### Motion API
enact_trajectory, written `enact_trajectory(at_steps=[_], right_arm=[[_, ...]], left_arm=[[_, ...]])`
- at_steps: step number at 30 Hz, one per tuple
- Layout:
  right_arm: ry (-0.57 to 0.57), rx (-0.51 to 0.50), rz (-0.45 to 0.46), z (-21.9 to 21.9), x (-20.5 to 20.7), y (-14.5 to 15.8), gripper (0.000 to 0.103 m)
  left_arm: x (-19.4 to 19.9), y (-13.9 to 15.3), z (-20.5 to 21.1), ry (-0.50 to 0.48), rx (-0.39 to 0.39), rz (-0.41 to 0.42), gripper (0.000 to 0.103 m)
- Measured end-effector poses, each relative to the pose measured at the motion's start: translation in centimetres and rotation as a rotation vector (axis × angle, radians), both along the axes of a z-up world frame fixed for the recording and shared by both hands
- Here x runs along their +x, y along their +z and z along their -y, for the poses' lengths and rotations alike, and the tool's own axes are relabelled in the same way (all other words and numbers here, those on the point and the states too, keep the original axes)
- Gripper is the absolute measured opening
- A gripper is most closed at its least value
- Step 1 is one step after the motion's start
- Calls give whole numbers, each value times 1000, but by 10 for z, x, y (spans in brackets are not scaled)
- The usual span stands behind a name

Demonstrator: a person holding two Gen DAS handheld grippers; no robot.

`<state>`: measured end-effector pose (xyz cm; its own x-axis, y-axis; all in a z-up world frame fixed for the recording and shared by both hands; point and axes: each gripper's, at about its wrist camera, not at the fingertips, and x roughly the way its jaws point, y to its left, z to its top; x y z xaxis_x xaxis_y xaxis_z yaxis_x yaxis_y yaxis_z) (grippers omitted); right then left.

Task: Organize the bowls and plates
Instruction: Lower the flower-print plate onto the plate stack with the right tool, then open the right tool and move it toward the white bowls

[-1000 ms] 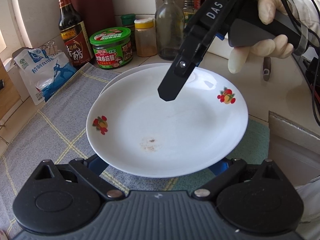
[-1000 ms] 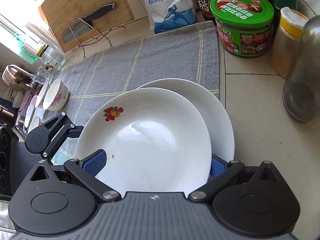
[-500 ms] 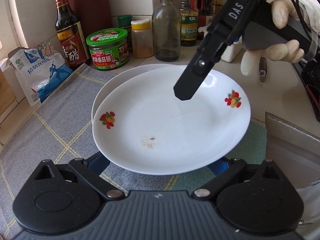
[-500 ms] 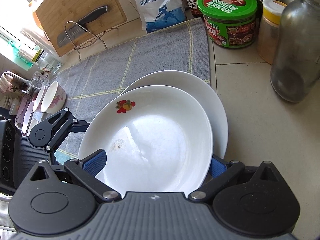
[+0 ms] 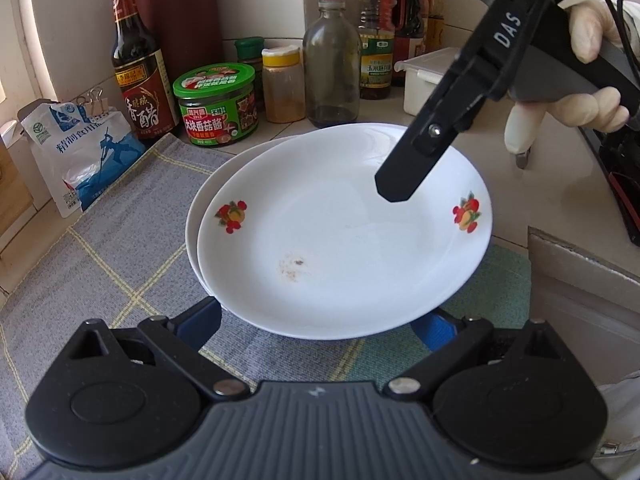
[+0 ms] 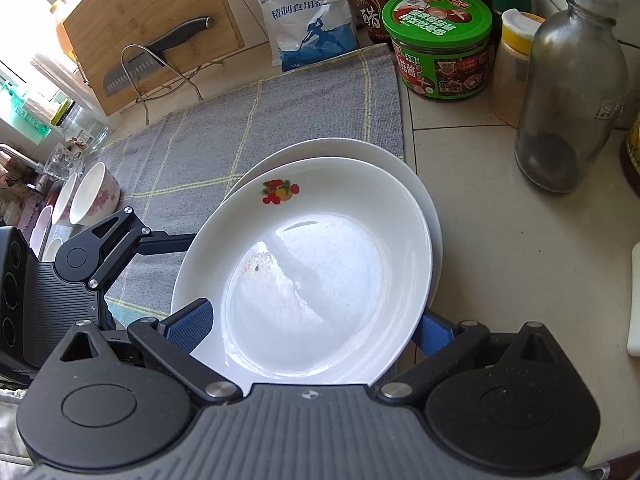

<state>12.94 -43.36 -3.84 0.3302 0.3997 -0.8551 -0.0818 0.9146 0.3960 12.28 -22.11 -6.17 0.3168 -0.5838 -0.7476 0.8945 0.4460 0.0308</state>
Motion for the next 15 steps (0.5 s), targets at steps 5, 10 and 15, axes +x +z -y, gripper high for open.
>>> enact_trajectory(at_steps=[5,10,15], right_arm=[[-9,-37,2,-4,-5,4,103],[-21,-102,12,-7,-12,9,103],[-20,-163,68,-13,-16,19,103]], left_arm=[[0,-1,0,0,-7,2,100],[-1,-1,-1,8,-23,-4,101],[-2,-1,-3,17,-36,-1,101]])
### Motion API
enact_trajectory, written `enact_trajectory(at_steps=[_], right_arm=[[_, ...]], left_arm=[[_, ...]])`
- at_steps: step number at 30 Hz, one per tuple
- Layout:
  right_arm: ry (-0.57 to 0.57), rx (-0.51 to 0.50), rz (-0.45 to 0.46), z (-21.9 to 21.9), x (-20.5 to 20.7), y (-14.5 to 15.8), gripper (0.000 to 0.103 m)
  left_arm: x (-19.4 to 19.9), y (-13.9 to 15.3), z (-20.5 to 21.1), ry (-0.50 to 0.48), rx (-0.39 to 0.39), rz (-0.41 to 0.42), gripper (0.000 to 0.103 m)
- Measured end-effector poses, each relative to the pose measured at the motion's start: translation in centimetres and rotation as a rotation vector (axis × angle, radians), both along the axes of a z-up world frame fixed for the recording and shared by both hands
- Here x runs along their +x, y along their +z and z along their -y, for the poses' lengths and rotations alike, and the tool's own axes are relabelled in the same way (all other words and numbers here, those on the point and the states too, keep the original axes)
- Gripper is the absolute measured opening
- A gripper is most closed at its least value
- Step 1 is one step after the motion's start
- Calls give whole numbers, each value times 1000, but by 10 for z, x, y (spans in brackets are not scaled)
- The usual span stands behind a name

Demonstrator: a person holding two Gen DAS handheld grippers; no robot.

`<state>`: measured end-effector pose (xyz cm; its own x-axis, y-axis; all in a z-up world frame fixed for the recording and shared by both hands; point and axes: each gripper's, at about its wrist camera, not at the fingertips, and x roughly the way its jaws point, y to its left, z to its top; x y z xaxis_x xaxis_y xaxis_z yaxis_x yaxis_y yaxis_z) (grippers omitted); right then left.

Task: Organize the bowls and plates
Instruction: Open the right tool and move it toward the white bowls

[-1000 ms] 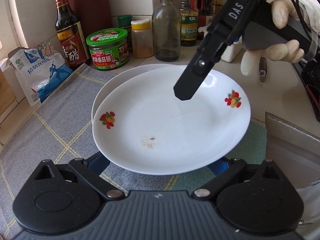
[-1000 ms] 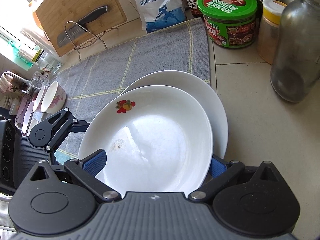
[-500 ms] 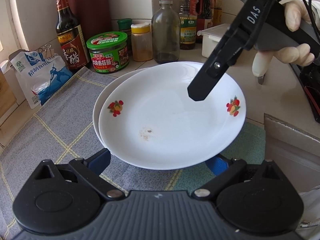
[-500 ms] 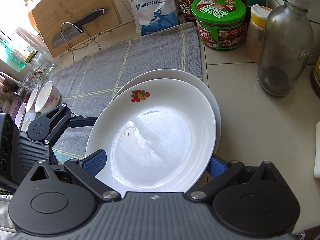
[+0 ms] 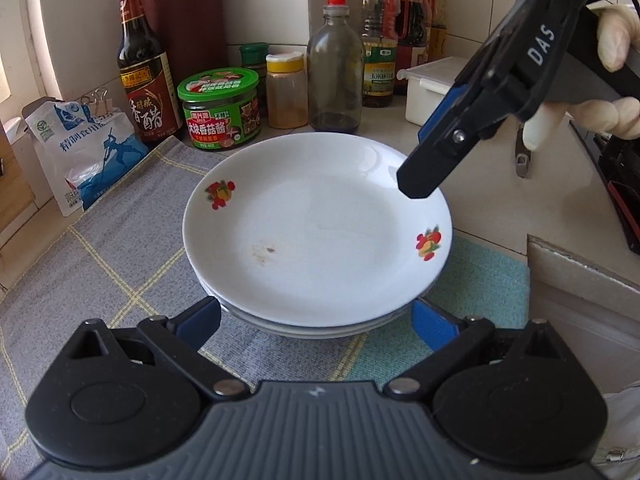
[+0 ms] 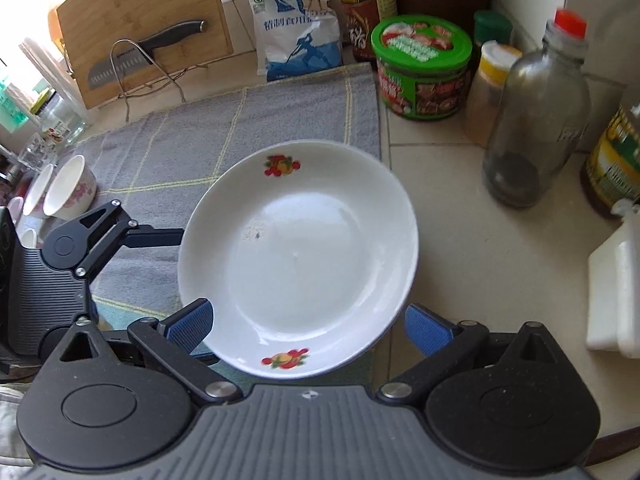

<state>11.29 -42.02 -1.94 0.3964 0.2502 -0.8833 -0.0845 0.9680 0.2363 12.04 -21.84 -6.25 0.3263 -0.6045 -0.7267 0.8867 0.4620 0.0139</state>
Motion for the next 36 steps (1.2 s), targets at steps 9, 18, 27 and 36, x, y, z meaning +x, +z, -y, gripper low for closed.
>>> enact_trajectory(at_steps=[9,18,27,36], right_arm=[[70,-303,255,-46,-8,19,103],[264,-298,466,-97,14,31,103],[492,-220,566,-176,31,28,103],[587,-187,574,-272,27,32,103]], left_arm=[[-5,12,-19,104,-55,11,101],[-13,25,-64,387,-87,64,102],[-36,40,-142,721,-47,108,102],[-67,67,-245,918,-15,168,102]])
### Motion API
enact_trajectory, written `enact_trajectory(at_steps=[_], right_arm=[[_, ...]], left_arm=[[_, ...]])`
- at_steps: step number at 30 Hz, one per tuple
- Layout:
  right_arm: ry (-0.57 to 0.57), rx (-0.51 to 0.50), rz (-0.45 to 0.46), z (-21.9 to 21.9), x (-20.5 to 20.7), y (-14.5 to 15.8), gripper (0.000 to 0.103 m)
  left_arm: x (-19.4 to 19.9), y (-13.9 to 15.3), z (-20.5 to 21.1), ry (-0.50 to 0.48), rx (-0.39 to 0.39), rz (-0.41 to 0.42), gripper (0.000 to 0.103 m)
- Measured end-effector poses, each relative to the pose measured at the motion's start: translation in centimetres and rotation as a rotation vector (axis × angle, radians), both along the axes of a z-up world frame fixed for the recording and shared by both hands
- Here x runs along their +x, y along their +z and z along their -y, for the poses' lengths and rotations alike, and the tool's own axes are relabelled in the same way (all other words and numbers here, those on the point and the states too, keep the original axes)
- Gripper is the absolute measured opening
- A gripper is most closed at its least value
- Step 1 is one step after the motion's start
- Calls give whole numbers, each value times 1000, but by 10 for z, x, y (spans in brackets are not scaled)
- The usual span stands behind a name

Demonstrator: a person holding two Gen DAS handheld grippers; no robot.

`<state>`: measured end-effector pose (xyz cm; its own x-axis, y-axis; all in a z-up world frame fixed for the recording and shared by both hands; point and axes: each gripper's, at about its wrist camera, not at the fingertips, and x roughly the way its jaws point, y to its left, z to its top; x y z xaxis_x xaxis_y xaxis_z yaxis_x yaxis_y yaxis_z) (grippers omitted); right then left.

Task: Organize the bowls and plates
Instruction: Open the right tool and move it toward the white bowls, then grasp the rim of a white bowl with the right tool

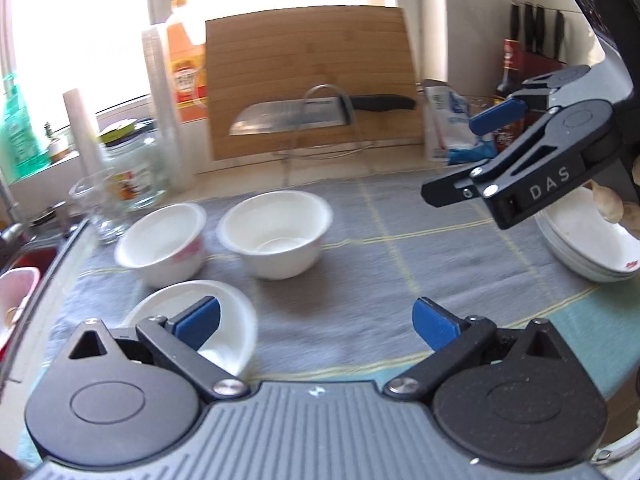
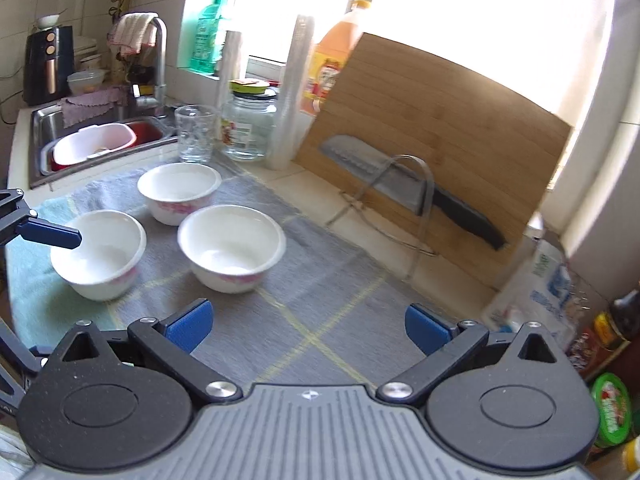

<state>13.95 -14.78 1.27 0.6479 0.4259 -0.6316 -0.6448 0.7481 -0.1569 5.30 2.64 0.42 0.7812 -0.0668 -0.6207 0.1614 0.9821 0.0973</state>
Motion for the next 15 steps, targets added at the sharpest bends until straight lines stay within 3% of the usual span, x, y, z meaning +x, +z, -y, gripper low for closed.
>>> enact_trajectory(at_steps=[7,15], right_arm=[[40,67,-92,-69,-8,-1,103],[49,149,-222,-124,-12,-25,103]], left_arm=[[-14,-6,-71,7,53,-25,102],[-7,-36,-109,-100,49,-71,102]])
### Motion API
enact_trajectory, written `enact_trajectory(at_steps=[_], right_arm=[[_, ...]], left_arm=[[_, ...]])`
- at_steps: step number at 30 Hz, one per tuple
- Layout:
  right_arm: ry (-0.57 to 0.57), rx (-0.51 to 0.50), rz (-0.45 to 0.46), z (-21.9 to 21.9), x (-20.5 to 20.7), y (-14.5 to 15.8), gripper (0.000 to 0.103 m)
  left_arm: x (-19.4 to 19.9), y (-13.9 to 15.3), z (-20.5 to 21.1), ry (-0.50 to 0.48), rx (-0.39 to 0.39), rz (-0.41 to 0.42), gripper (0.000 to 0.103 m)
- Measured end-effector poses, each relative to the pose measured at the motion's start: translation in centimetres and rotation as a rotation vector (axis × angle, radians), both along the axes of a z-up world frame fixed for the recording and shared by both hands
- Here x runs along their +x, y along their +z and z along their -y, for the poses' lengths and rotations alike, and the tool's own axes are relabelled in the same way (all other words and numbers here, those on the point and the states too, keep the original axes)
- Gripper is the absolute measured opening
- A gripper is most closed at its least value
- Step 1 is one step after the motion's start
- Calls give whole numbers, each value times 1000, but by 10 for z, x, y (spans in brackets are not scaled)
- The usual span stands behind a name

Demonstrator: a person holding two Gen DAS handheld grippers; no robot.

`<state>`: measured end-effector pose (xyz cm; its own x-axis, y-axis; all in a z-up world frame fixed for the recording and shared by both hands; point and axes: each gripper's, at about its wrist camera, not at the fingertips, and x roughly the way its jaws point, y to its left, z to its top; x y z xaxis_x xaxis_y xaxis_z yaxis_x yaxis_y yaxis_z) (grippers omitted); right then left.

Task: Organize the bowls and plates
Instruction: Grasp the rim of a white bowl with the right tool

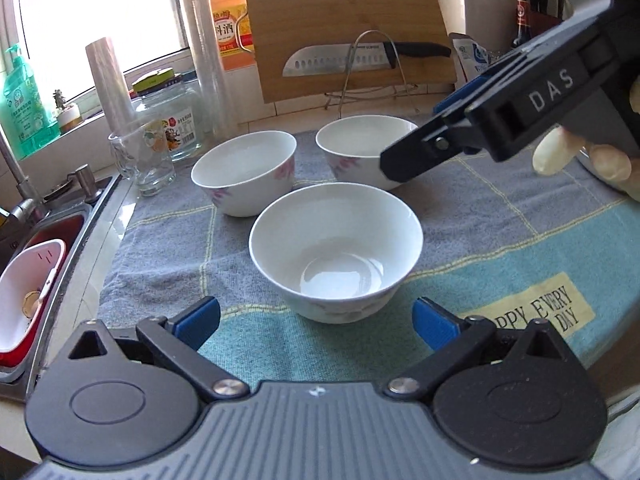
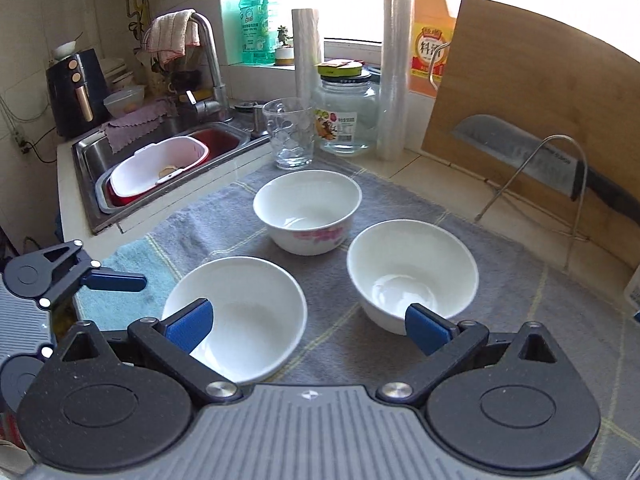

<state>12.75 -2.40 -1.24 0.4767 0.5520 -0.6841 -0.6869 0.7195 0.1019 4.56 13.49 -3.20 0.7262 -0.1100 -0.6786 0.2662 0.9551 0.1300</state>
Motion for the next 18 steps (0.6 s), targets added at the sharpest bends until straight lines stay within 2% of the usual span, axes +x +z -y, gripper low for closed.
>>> enact_trajectory(at_steps=[6,11,14,18], right_arm=[[12,11,-79,-26,1,-17,103],[23,7,-115,-35,11,-28,102],[28,15,-134,-37,15,-31,98],[40,5,-152,-39,18,-36,92]], left_arm=[[8,-12,3,-87,14,24,100],[13,-17,7,-119,-8,27,99],[14,-19,7,-132,-22,23,93],[16,-19,4,-121,-37,24,91]])
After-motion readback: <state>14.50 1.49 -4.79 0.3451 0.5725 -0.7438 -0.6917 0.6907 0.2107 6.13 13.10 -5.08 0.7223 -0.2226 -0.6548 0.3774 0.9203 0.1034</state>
